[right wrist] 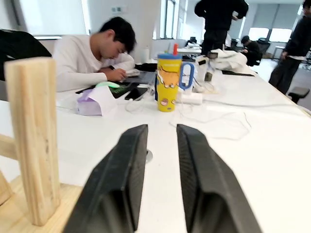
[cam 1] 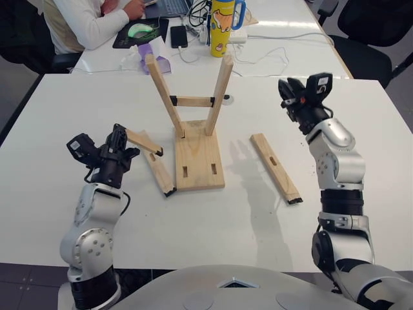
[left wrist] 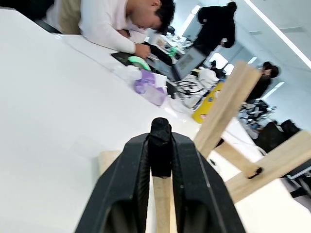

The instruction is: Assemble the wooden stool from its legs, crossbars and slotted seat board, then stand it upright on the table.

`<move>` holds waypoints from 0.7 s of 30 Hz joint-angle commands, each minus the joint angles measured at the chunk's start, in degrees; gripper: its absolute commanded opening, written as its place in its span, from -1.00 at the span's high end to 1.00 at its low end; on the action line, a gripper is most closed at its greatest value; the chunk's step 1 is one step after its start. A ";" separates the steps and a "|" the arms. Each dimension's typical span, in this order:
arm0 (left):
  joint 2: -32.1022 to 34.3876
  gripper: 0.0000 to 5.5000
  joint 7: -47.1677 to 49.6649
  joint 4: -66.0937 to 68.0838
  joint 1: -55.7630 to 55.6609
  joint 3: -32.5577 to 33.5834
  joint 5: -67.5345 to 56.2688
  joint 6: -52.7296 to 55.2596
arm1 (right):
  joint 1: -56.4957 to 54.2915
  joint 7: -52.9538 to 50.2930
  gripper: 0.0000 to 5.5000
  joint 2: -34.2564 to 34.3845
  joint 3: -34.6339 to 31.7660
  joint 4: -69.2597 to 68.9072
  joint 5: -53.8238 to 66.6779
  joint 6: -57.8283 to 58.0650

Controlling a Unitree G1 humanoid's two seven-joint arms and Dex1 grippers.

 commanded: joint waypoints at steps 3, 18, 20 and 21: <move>-2.67 0.83 1.40 1.59 1.67 0.25 7.13 -4.05 | 5.00 -1.73 0.99 2.27 1.29 -3.25 -1.36 0.74; -6.54 0.83 0.36 6.30 -2.35 2.01 10.02 -7.89 | 7.04 -1.65 1.00 3.54 2.46 -5.72 -2.67 0.61; -6.93 0.83 -0.09 7.39 -2.82 2.10 10.21 -8.44 | 6.95 -1.59 1.00 3.60 2.58 -5.74 -2.71 0.60; -7.13 0.83 -0.37 8.03 -2.87 2.06 10.44 -8.63 | 6.91 -1.53 1.00 3.60 2.63 -5.72 -2.72 0.59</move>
